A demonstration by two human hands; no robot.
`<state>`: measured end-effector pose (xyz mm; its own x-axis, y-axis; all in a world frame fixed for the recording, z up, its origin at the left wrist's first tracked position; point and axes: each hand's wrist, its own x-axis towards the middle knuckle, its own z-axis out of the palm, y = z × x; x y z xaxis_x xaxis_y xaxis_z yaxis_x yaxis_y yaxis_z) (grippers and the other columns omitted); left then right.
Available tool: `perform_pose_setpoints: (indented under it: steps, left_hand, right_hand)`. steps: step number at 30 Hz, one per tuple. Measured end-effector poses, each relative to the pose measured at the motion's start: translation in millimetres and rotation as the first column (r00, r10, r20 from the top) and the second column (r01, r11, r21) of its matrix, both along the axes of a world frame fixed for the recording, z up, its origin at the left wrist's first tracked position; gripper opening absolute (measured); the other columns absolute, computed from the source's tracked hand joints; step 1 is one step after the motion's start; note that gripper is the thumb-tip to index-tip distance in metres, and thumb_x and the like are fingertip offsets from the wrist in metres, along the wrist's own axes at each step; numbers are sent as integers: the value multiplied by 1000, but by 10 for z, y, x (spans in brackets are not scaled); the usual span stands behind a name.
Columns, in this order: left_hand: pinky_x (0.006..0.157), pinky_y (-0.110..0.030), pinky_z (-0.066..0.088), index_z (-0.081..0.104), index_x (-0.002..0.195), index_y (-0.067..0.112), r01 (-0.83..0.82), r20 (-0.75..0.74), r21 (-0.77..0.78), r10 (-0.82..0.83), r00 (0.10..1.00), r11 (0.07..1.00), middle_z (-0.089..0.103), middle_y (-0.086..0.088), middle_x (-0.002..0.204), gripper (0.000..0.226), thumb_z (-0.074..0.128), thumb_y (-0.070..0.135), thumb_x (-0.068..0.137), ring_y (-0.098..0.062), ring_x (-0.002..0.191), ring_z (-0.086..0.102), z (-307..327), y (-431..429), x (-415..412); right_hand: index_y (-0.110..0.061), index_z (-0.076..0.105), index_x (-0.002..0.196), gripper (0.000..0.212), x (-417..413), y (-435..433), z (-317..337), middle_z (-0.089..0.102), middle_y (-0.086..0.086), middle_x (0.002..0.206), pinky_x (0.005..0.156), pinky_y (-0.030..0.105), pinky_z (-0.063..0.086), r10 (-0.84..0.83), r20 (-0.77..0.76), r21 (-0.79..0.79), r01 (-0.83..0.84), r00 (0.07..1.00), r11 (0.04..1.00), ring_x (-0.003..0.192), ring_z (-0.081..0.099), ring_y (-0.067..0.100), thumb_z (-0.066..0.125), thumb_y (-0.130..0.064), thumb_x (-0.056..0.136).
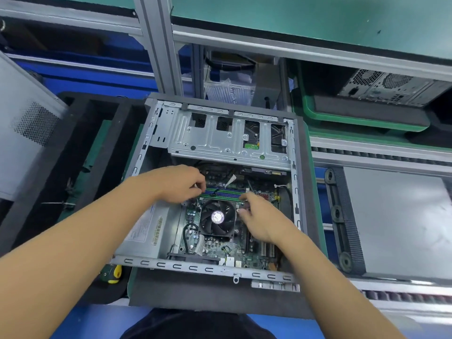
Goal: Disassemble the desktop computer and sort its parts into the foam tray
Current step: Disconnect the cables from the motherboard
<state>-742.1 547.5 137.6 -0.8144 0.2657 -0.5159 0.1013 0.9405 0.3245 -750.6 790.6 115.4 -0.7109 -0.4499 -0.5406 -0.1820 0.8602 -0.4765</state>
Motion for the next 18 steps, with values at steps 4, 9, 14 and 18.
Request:
perform_pose_setpoints:
  steps: [4,9,14,18]
  left_hand:
    - [85,-31,49,63,105,40,33,-196,87,-15,980,996,60,24,104,15,50,40,99,0,98,56,93,80,82]
    - [54,-26,42,60,103,45,-102,-338,217,173,925,971,58,21,60,16,46,48,98,1,58,55,-3,199,269]
    - [60,-22,41,60,107,39,-128,-559,198,220,800,972,53,26,77,25,36,42,98,4,68,46,-128,247,379]
    - [71,-18,45,64,109,30,-208,-510,455,445,736,866,61,25,92,24,42,31,99,7,76,52,-34,186,408]
  right_hand:
    - [-20,61,110,24,-74,42,146,67,-4,97,67,27,46,-19,9,-66,20,1000,998,76,59,14,37,-21,105]
    - [-33,65,96,32,-27,20,175,71,-15,80,63,23,43,-68,53,-240,79,996,968,63,59,-1,36,-42,104]
    - [-30,64,83,38,81,-39,101,69,-7,73,59,23,39,-160,-58,-273,139,985,952,54,54,-2,36,-44,104]
    - [-28,65,80,37,184,-188,226,69,-6,70,59,27,44,-171,-77,-331,137,982,934,52,53,2,40,-41,104]
